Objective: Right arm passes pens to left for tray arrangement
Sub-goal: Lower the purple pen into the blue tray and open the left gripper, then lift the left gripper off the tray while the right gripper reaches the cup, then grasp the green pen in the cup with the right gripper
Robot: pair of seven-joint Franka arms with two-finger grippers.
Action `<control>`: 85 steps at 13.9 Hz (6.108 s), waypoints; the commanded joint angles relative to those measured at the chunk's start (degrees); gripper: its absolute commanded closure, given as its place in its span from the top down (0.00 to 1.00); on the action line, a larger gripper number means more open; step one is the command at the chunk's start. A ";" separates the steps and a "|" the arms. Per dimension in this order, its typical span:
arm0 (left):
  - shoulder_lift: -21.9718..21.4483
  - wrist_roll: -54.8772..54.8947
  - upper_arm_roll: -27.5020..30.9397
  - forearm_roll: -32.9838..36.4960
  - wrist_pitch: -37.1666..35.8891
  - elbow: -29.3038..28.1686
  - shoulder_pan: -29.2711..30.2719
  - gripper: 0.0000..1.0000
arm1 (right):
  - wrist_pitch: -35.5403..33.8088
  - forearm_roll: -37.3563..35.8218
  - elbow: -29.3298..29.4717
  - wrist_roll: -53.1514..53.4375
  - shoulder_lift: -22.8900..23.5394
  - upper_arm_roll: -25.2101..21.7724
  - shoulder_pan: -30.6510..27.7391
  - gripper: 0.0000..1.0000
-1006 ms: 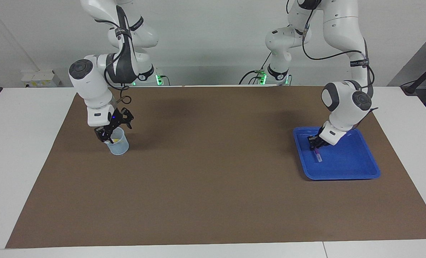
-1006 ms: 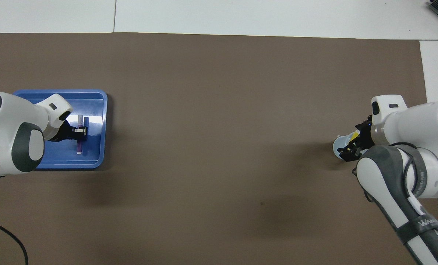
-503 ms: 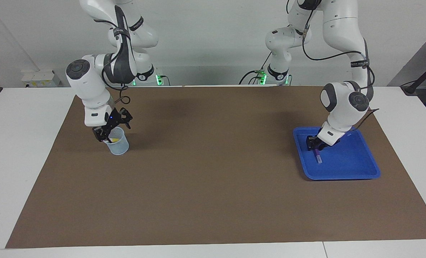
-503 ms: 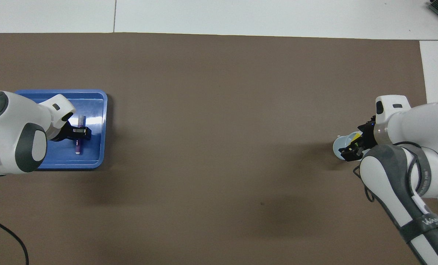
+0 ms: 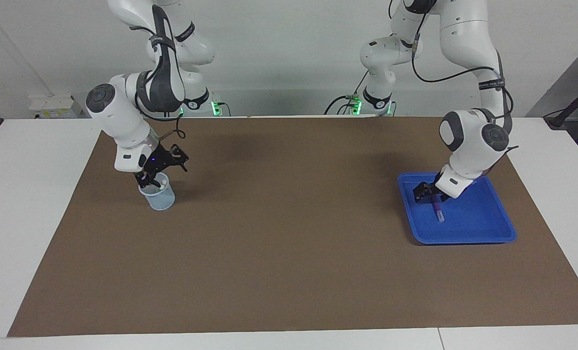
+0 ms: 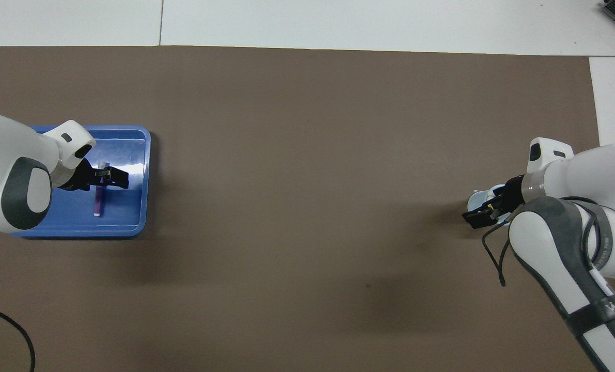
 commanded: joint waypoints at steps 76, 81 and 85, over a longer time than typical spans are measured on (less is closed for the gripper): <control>-21.97 -89.74 -1.40 -37.19 -6.65 0.97 -9.39 0.91 | -14.80 -3.66 11.30 -11.69 -0.91 0.38 -4.21 0.00; -21.97 -89.74 -1.40 -37.19 -6.74 1.06 -9.64 0.90 | -25.70 -3.58 22.10 -10.91 -1.36 1.00 -3.51 0.00; -21.97 -89.83 -1.40 -37.19 -7.09 1.06 -9.73 0.90 | -29.85 3.60 24.94 -0.65 -1.53 1.00 -3.50 0.00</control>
